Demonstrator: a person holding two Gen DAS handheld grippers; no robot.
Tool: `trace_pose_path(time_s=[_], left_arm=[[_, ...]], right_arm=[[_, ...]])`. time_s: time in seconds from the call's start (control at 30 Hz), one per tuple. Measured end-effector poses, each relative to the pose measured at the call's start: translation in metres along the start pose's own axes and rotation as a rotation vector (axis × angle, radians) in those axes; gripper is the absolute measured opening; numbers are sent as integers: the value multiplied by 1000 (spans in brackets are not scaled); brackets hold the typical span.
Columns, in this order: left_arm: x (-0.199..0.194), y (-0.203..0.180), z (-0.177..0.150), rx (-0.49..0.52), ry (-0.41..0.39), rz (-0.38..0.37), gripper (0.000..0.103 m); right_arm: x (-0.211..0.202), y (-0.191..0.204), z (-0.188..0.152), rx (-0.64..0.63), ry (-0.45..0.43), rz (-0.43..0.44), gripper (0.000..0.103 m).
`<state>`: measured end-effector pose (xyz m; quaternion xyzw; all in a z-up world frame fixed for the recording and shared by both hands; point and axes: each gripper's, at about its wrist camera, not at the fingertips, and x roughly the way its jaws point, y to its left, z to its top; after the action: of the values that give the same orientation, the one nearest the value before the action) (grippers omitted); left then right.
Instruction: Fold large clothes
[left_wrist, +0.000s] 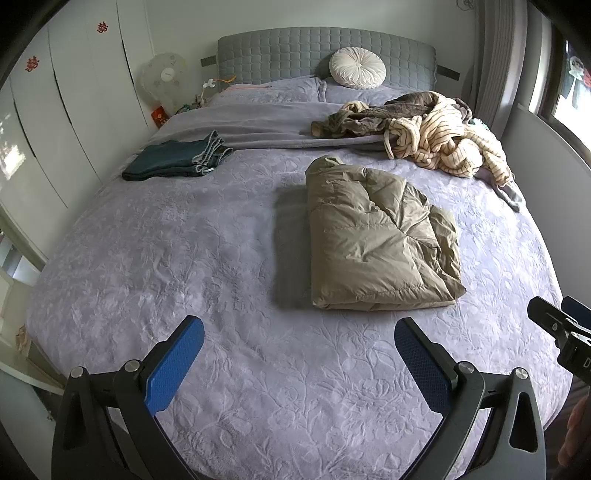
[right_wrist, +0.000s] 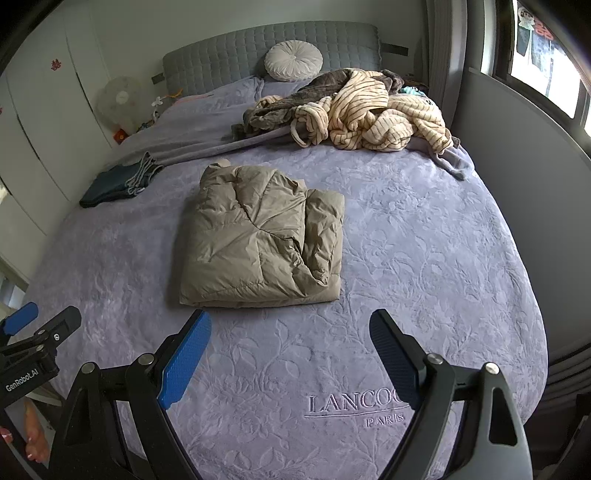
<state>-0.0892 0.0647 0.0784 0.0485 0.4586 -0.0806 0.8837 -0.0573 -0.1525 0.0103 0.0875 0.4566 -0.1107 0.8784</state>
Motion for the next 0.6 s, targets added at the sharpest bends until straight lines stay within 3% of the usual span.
trace_pose_path(time_s=[0.6], left_arm=[[-1, 0, -1, -1, 0, 1, 103]], right_arm=[[-1, 0, -1, -1, -2, -1, 89]])
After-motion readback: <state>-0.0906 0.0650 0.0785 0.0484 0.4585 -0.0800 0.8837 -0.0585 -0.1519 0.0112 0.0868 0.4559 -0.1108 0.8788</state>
